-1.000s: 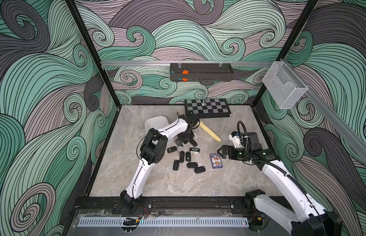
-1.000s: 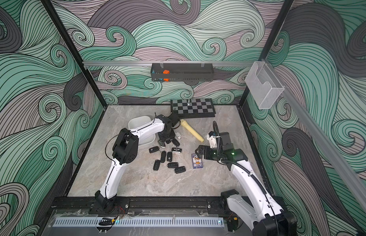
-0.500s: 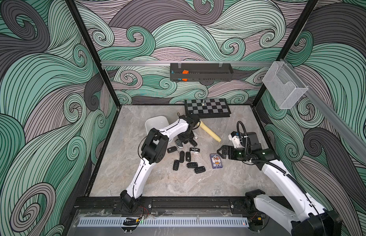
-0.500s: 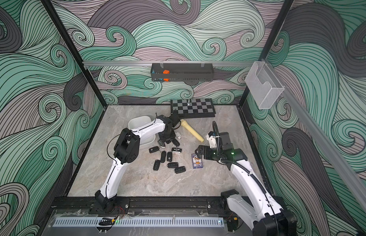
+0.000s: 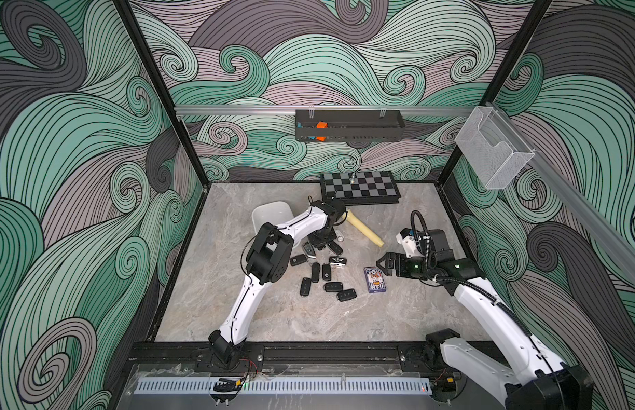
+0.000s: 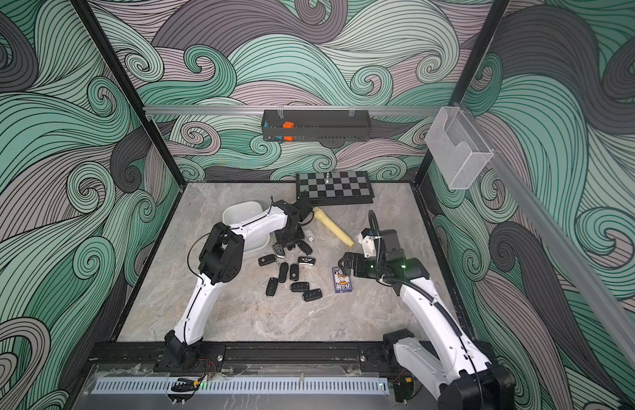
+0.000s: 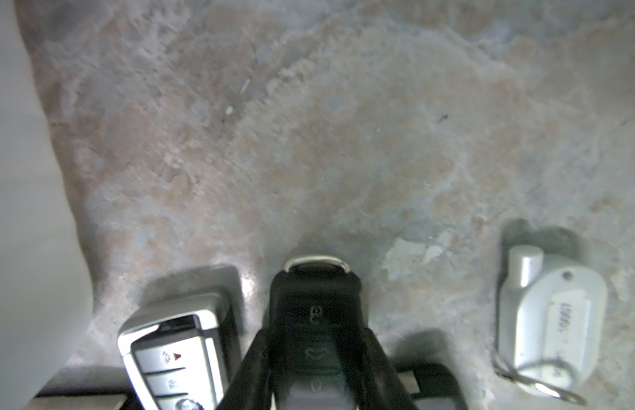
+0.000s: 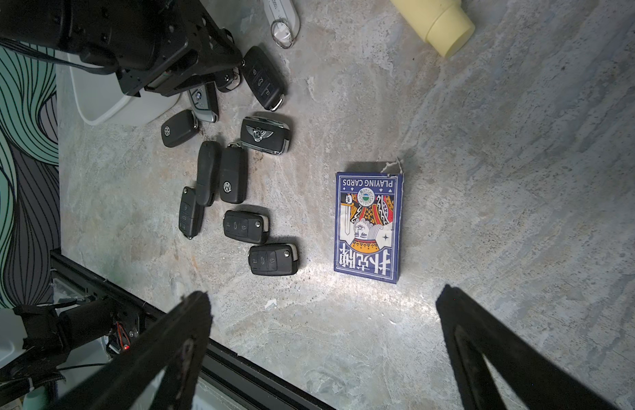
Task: Place the car key into the storage box
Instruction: Pick up the car key from the center of the board, then place the car key in the storage box.
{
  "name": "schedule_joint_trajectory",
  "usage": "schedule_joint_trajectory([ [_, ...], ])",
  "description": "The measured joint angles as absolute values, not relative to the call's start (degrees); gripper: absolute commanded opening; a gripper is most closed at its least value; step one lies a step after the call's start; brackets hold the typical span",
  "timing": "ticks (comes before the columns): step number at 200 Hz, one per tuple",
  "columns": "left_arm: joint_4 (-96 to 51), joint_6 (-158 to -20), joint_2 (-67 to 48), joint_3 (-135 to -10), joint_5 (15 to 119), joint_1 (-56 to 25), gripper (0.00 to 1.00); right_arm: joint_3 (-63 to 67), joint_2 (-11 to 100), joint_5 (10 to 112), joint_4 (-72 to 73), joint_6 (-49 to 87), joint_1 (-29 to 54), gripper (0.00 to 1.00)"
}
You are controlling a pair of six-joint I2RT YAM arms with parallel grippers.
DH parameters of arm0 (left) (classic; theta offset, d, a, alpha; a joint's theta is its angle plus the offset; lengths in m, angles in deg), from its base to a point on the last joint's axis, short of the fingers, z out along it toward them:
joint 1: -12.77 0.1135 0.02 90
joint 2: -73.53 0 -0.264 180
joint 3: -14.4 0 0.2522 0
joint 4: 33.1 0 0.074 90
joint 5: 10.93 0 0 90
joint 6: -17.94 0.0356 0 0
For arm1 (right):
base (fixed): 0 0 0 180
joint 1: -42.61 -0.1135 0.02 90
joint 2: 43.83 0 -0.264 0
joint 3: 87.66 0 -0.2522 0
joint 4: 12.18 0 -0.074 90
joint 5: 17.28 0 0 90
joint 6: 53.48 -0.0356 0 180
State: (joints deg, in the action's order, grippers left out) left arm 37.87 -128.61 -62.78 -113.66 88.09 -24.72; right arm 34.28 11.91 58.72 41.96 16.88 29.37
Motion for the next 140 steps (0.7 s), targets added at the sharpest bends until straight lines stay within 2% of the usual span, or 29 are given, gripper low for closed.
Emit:
schedule_joint_trajectory([
  [69,36.6,-125.4,-60.18,-113.64,87.3,-24.72,0.28,32.32,14.49,58.5,41.94,15.85,29.13,0.99],
  [140,32.93,-117.9,-43.89,-108.29,87.37,-23.59,0.27,30.13,19.19,58.54,41.59,13.76,23.43,0.99],
])
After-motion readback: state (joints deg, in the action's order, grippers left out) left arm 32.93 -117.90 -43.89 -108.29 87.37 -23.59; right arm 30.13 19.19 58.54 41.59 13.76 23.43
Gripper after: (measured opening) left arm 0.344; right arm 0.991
